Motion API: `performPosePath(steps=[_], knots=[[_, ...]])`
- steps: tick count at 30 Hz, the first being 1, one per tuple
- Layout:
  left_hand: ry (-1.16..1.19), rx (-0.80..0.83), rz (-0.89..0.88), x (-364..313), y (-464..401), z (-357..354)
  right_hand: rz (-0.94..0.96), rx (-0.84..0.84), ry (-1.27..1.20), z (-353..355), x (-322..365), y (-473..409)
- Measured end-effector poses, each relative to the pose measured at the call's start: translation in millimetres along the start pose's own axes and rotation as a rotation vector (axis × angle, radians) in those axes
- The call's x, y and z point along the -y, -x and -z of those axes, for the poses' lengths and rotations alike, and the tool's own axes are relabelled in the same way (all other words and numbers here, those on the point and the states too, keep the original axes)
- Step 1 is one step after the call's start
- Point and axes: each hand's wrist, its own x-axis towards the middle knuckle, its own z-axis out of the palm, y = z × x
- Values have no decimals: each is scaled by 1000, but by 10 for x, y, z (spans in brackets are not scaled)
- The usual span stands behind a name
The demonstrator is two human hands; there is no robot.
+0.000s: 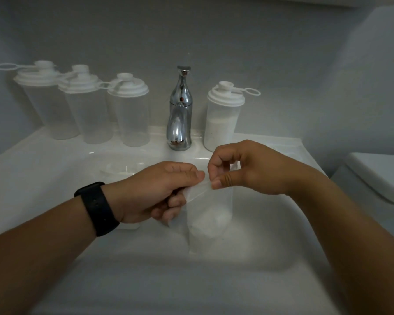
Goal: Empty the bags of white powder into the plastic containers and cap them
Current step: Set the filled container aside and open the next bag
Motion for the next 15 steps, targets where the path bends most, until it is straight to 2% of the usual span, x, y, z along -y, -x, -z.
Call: performPosePath(steps=[5, 10, 15], knots=[[-47, -103, -14, 4, -21, 25, 23, 21, -27, 77, 10, 42], [-50, -183, -76, 15, -40, 21, -101, 172, -50, 151, 19, 102], [-101, -171, -141, 28, -48, -16, -177, 312, 86, 137, -4, 109]])
